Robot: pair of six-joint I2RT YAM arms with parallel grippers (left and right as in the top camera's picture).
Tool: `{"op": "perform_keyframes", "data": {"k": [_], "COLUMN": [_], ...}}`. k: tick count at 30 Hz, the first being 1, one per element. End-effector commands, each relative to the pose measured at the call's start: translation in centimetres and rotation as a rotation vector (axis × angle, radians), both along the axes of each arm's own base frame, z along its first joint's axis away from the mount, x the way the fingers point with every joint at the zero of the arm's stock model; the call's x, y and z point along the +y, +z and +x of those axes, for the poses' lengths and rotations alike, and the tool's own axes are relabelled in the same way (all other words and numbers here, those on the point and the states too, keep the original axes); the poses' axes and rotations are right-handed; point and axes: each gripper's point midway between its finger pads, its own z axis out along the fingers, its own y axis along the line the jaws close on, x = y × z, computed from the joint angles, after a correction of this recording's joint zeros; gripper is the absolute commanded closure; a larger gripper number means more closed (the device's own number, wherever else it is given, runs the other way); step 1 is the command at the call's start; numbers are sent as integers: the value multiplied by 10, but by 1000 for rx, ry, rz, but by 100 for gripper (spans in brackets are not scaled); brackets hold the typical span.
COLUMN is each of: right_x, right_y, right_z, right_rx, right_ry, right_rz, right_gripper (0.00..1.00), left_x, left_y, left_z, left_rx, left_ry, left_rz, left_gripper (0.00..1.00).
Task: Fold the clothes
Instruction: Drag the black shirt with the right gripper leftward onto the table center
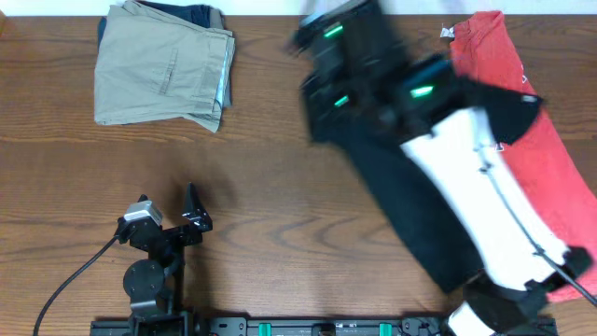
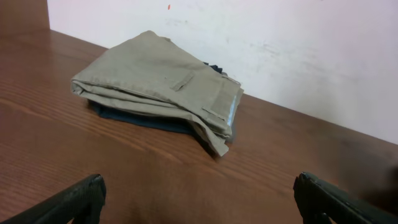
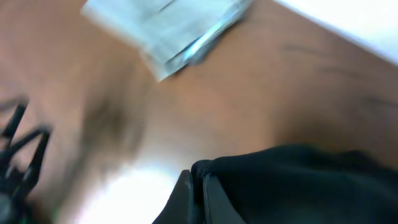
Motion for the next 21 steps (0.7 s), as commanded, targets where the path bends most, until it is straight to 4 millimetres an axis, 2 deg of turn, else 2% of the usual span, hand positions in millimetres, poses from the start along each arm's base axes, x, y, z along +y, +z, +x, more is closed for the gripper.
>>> {"op": "perform_keyframes", "data": {"k": [1,3,6,8,10,13,16,17,18,19,20,21], "right_x": [36,54,63,66,66,59,30,17,1,-14,-28,-45], "right_y": [-54,-87,-124,-138,-138,-122,-95,-86,-76,-66,-59,-51], "right_z": [-25,-40,-52,-57,-58,-50,-23,-14,-4,5,12,20], "right_rx": [81,154,240,281,292,265,199,179,159,145,136,127], "right_ry": [162,216,232,230,215,184,39,-15,-74,-117,-151,-193], "right_rz": [-92,-126,-188,-208,-207,-181,-166,-163,-156,-143,-131,-117], "right_gripper": [99,99,99,99,99,99,97,86,62,7,1,1], "left_x": [-1,-1,-1,-1,-1,-1,-1,-1,-1,-1,-1,-1], "left_y": [-15,-15,-15,-15,-15,-15,-15,-15,-15,-15,-15,-15], "left_z": [0,0,0,0,0,0,0,0,0,0,0,0], "left_rx": [37,37,37,37,37,37,37,37,37,37,36,37], "left_ry": [-7,-7,-7,-7,-7,-7,-7,-7,-7,-7,-7,-7], "left_rz": [1,1,1,1,1,1,1,1,1,1,1,1], "left_gripper": [2,2,2,2,2,2,2,2,2,2,2,2]}}
